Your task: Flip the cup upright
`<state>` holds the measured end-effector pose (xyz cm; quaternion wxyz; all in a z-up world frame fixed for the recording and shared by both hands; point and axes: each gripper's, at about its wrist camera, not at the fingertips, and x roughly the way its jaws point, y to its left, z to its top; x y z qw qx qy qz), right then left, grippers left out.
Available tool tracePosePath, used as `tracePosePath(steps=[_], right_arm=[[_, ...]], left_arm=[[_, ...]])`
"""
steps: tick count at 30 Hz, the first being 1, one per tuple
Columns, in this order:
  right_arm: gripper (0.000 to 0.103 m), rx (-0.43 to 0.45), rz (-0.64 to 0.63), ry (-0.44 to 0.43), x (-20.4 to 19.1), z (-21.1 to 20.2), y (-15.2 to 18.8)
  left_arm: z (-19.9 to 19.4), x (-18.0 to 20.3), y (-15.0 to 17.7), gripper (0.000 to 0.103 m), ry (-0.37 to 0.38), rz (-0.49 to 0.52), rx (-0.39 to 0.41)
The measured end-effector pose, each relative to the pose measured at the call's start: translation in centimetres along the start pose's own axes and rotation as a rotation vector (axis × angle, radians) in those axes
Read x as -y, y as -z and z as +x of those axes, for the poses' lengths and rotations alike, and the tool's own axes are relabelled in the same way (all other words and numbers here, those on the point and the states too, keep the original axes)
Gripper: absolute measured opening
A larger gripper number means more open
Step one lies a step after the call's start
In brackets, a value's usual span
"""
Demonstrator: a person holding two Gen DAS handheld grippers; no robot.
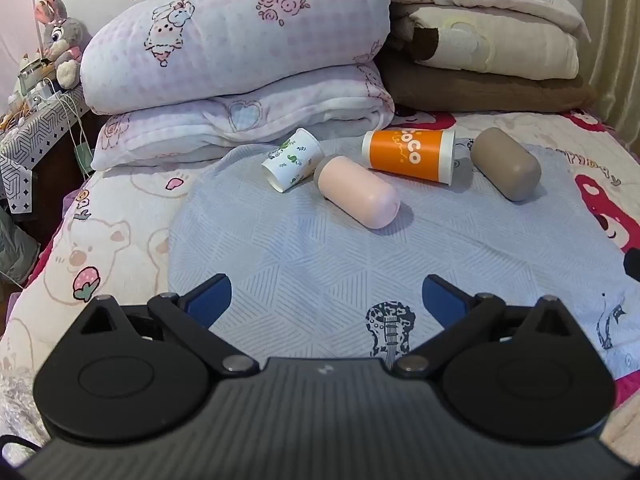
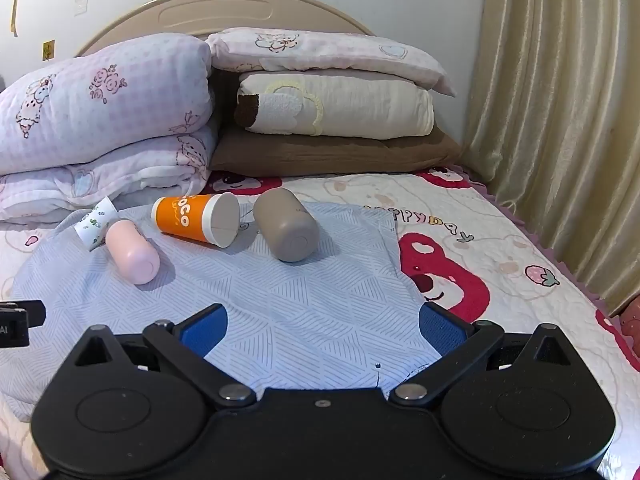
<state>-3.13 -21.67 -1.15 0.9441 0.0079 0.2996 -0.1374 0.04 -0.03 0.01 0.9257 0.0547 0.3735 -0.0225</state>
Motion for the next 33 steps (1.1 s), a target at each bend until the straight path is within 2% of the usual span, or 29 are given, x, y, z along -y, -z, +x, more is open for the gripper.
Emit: tracePosePath(steps=[7, 11, 33], right_arm=[[0.103, 0.000, -0.001, 0.001, 0.0, 0.0, 0.0], [0.103, 0.000, 0.001, 0.000, 0.0, 0.0, 0.0], [0.103, 0.001, 0.000, 0.001, 0.0, 0.0, 0.0]], left_arm=[[-0.1, 0.2, -0.8, 0.103, 0.000, 0.015, -0.003], [-0.2, 0.4, -0.1, 0.103, -0.003, 0.012, 0.020], [-0.1, 0.8, -0.1, 0.103, 0.006, 0.007, 0.016]])
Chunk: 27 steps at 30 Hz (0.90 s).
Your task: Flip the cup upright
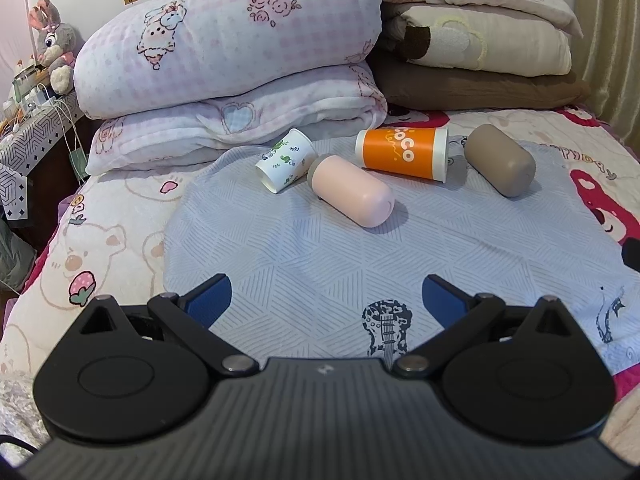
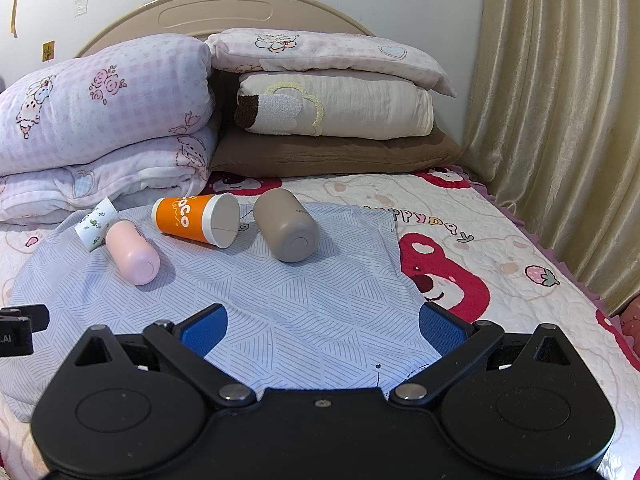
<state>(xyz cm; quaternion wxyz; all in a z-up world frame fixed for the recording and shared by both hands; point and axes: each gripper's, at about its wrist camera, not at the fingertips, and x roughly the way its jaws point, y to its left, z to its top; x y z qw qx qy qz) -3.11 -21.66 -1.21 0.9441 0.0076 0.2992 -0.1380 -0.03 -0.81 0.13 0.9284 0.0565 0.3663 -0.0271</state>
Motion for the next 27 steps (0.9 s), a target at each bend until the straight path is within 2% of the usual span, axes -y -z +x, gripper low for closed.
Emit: tracePosePath(steps=[27], right_arm=[[0.103, 0.000, 0.001, -0.001, 0.07, 0.10, 0.08]], left_arm=[[0.34, -0.26, 0.38, 0.103, 0.012, -0.001, -0.004]])
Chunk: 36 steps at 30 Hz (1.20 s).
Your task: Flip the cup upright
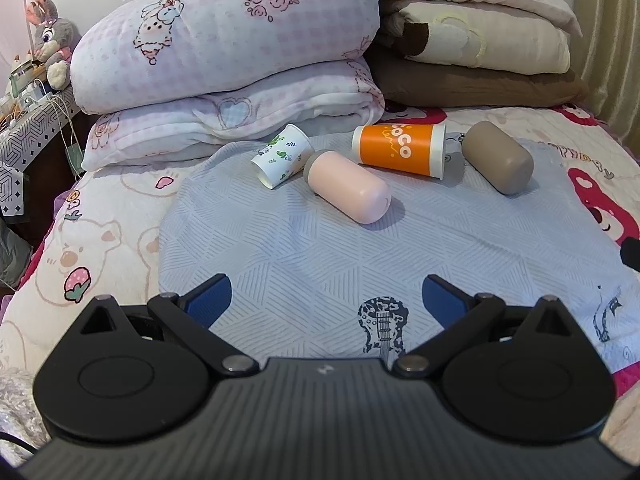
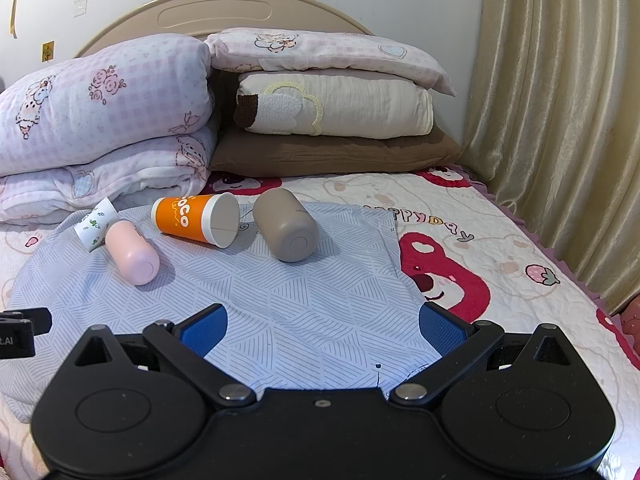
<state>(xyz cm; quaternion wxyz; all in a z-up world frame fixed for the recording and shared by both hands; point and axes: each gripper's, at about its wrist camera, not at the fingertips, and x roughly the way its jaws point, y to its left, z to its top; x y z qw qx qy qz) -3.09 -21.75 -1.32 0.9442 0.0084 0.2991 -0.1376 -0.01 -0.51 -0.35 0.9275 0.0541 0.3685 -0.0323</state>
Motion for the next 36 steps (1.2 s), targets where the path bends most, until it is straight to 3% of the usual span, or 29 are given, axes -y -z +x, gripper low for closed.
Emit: tracePosePath(steps=[21, 26, 31, 36], right_arm=[[0.103, 0.006, 0.001, -0.027, 0.2, 0.0, 0.2], [0.103, 0.007, 0.045, -0.218, 1.2, -0.9, -0.9], [0.103, 0.002, 0.029, -0.417, 1.2, -1.3, -4.6], [0.103, 0.025, -0.039, -0.536, -0.9, -1.0, -8.1]], left_arm=[[-0.2, 0.2, 0.3, 0.103, 0.010, 0.009, -0.005], [-1.7, -0.8, -1.7, 0.103, 0.068, 0.016, -0.008], [-2.8, -2.2, -5.5, 0.103, 0.071, 0.043, 0.020], [-1.8, -3.6, -9.6, 0.103, 0.073, 0.028, 0.009]])
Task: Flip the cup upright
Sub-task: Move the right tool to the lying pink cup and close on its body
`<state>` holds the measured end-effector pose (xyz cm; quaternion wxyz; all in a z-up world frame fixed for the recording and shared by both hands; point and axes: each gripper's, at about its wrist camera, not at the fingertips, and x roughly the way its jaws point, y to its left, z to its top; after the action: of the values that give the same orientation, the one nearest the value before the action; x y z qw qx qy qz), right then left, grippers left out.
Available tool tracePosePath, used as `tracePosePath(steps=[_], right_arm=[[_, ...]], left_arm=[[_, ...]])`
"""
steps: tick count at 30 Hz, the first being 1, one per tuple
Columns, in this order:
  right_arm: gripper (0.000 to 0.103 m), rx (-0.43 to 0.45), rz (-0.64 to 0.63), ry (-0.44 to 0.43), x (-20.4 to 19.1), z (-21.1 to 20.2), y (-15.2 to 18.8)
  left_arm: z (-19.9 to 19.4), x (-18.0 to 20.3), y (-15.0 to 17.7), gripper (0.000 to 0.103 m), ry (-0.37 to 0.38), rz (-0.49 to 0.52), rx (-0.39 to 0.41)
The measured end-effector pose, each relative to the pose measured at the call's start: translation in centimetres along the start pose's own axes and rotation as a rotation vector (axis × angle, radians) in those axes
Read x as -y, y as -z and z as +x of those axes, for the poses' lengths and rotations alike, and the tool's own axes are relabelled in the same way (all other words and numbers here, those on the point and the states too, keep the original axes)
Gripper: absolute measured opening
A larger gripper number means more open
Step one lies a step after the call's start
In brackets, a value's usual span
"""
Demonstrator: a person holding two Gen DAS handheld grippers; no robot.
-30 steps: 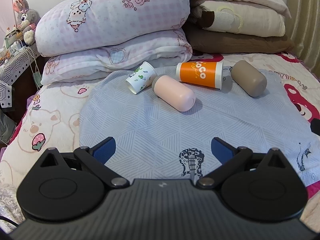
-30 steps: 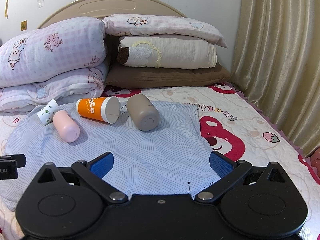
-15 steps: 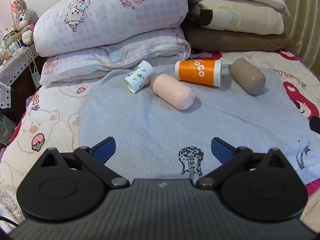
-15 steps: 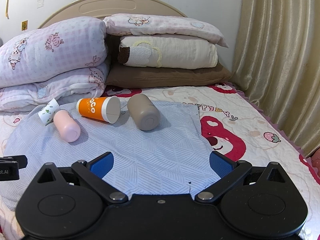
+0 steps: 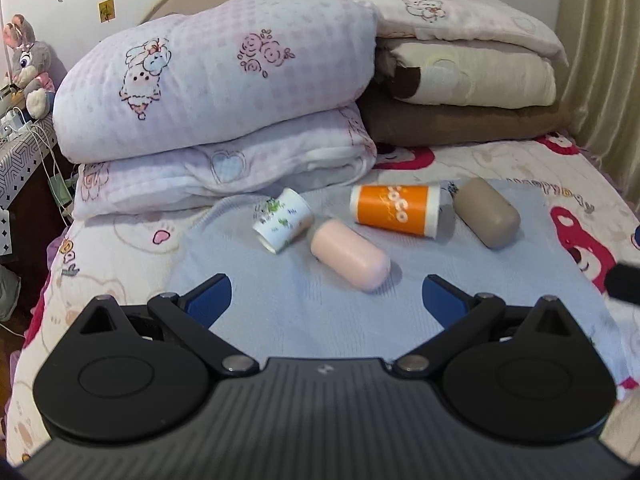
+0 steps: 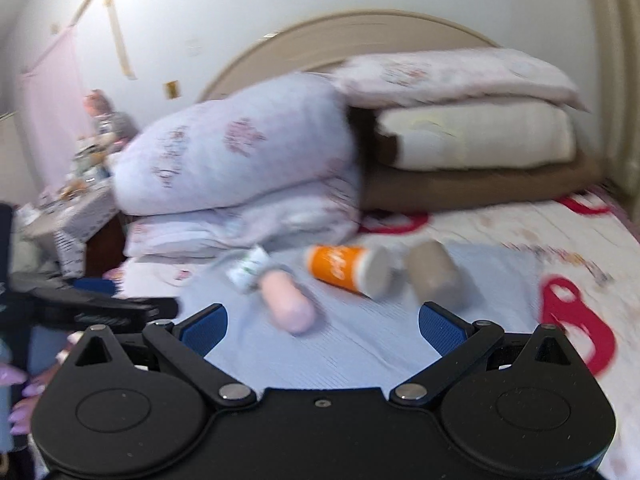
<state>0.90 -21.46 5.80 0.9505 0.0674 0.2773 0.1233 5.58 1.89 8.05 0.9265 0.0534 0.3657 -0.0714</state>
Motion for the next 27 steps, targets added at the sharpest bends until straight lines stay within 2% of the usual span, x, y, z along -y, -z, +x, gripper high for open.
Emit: tracePosePath(steps=[6, 10, 16, 22, 27], right_arm=[[0.103, -0.053, -0.168, -0.057, -3.2, 3.8, -1.8], [0.103, -0.077, -0.262, -0.106, -5.0, 6.4, -2.3], [0.102, -0.119, -0.351, -0.174, -5.9, 11.1, -1.8], [0.100, -0.163, -0.399, -0.252, -5.6, 16.7, 0.2], [0.098, -0.220, -0.324, -0.251, -4.6, 21.4, 1.3]], left_arm=[[3.4, -1.3, -2.8, 0.103, 0.027, -0.030, -0.053], [6.0, -2.3, -3.6, 0.103, 0.051, -0.088, -0.050], [8.9, -2.7, -3.0, 0.102, 0.049, -0.064, -0.096], [11.6, -3.9, -1.5, 0.101, 0.067, -0.095, -0.176], [13.0, -4.8, -0.5, 0.101, 0.084, -0.120, -0.194]])
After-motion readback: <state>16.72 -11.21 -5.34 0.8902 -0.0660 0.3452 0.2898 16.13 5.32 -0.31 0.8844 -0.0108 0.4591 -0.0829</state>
